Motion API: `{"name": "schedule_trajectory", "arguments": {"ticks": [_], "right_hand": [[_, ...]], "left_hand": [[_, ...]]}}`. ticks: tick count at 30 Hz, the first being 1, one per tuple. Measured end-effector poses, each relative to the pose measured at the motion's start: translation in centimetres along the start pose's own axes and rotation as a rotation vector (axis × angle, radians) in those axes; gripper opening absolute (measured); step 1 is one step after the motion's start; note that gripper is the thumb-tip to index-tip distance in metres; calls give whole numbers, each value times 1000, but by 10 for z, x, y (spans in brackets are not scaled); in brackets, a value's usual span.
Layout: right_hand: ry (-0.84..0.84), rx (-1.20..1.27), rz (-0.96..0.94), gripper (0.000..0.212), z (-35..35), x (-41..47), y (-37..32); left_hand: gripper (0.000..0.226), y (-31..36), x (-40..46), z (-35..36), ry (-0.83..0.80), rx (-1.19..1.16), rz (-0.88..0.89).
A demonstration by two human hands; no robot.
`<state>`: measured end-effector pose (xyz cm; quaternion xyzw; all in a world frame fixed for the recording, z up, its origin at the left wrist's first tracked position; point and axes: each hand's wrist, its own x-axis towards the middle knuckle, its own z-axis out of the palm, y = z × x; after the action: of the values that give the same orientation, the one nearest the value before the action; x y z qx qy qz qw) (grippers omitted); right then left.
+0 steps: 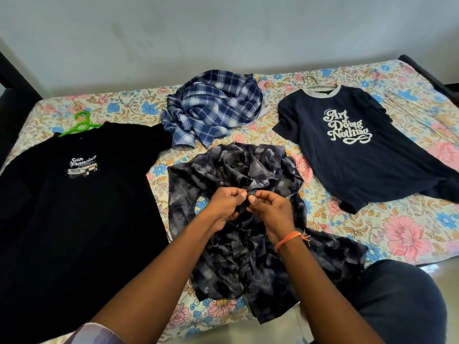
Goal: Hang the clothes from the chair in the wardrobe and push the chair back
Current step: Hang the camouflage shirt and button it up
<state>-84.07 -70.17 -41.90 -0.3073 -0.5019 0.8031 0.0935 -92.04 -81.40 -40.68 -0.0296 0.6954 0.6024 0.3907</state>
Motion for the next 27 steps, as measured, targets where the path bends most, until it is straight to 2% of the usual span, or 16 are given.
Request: {"name": "schedule_trajectory", "arguments": {"ticks": [5, 7, 9, 12, 14, 17, 18, 21, 23, 26, 27], "right_hand": [[-55, 82, 18, 12, 2, 7, -1], [-68, 101, 24, 11, -1, 8, -1], [-79, 95, 10, 14, -4, 7, 1], [-77, 61, -1, 32, -9, 6, 4], [-74, 86, 16, 31, -11, 6, 6], [-66, 192, 112, 24, -17, 9, 9], [-64, 206, 151, 22, -20, 10, 10], [-6, 161, 215, 18, -26, 12, 7], [94, 53, 172, 27, -26, 16, 6], [233, -361, 14, 61, -23, 22, 8], [248, -498, -21, 60, -22, 24, 9]], "left_hand": [[9, 0, -1, -1, -33, -207, -103], [10, -2, -2, -1, -20, -220, -99], [14, -5, -3, 2, 52, -80, 8], [15, -8, -5, 11, 184, 200, 261], [13, -8, -8, 14, 187, 200, 297], [11, -10, -11, 12, 68, 26, 225], [11, -13, -11, 10, 68, 48, 235], [11, -25, -5, 5, 159, 482, 375], [14, -33, -7, 5, 142, 711, 449], [20, -42, -9, 3, 73, 896, 525], [20, -44, -10, 1, 50, 941, 539]]}}
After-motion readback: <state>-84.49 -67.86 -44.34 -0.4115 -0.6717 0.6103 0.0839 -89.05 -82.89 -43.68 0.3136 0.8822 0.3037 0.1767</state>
